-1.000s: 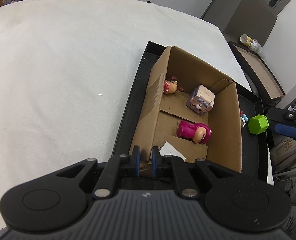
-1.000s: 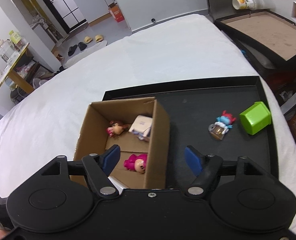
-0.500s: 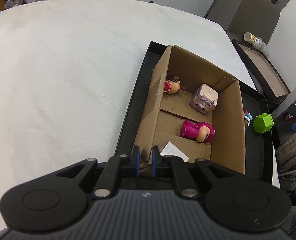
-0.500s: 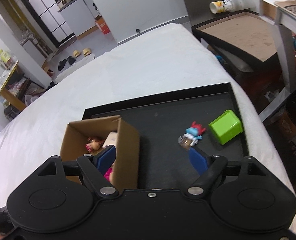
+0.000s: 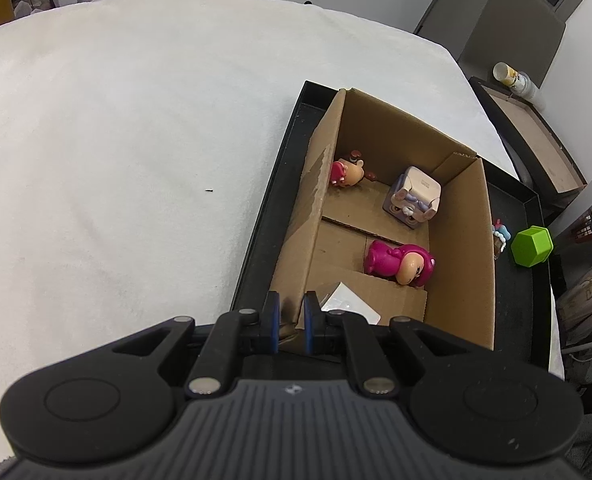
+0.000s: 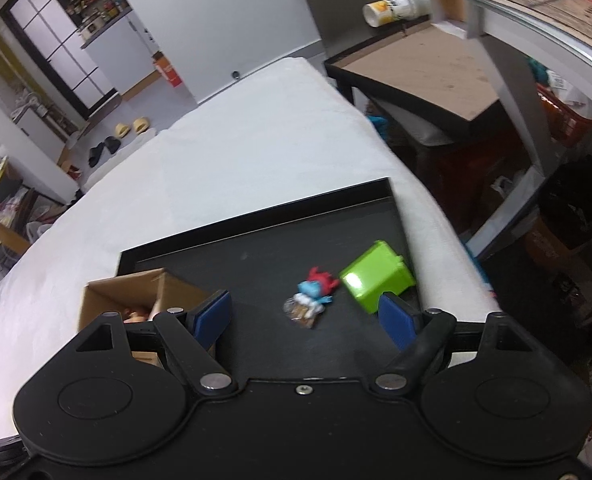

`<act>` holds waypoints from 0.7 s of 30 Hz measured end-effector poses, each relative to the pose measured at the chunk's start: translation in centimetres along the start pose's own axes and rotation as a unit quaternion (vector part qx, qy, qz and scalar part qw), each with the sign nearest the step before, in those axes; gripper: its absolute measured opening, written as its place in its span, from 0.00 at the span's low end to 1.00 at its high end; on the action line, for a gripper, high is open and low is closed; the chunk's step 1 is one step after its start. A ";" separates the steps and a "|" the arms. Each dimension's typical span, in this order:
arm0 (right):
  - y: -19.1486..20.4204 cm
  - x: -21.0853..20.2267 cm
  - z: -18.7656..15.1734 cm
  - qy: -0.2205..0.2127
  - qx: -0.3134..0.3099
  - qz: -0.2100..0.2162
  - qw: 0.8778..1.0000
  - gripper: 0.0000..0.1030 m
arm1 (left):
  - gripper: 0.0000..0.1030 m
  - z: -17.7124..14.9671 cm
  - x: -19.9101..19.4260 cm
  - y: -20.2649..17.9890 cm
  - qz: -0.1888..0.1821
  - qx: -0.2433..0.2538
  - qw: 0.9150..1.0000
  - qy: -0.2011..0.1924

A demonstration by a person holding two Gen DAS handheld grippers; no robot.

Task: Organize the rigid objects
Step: 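Move the right gripper to the green container and grasp it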

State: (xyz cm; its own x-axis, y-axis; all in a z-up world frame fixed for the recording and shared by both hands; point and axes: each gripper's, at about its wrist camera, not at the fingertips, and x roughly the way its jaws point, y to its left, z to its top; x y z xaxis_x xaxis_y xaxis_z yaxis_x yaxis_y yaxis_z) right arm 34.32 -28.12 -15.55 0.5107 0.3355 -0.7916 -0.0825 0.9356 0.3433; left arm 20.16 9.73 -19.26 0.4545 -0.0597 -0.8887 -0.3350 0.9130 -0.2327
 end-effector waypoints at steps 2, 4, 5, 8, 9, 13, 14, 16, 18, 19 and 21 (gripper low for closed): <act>-0.8 0.4 0.2 0.001 0.005 -0.005 1.000 0.77 | 0.10 0.0 0.1 -0.1 0.001 0.001 1.000 0.001; -1.3 0.9 0.4 0.004 0.001 -0.013 1.000 0.77 | 0.10 0.0 0.1 -0.1 0.002 0.001 1.000 0.001; -1.5 1.2 0.5 0.005 -0.005 -0.018 1.000 0.77 | 0.10 0.0 0.1 -0.1 0.003 0.001 1.000 0.002; -1.7 2.5 0.9 0.014 -0.030 -0.032 0.999 0.77 | 0.10 0.0 0.2 -0.1 0.005 0.003 1.000 0.003; -1.8 2.8 1.0 0.017 -0.039 -0.036 0.998 0.77 | 0.10 0.1 0.2 -0.2 0.005 0.004 1.000 0.003; -2.0 4.4 1.3 0.032 -0.073 -0.048 0.996 0.77 | 0.10 0.1 0.4 -0.3 0.008 0.005 1.000 0.006; -2.0 4.7 1.4 0.036 -0.082 -0.050 0.995 0.77 | 0.10 0.1 0.5 -0.3 0.008 0.005 1.000 0.006; -1.8 5.3 1.5 0.042 -0.101 -0.055 0.992 0.77 | 0.10 0.1 0.5 -0.4 0.010 0.005 1.000 0.007; -1.4 5.8 1.6 0.048 -0.127 -0.051 0.989 0.77 | 0.10 0.1 0.6 -0.4 0.011 0.005 1.000 0.007; -1.2 6.0 1.5 0.051 -0.141 -0.045 0.988 0.77 | 0.10 0.1 0.6 -0.4 0.012 0.005 1.000 0.008; -0.6 6.6 1.4 0.059 -0.176 -0.037 0.982 0.78 | 0.10 0.1 0.7 -0.5 0.013 0.005 1.000 0.008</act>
State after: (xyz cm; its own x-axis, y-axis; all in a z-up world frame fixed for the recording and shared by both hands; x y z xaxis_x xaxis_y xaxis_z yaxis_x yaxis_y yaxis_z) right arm 38.91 -26.60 -20.23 0.4246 0.2567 -0.8682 -0.3499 0.9310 0.1041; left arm 20.73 9.29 -19.70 0.4315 -0.0420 -0.9011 -0.3387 0.9183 -0.2049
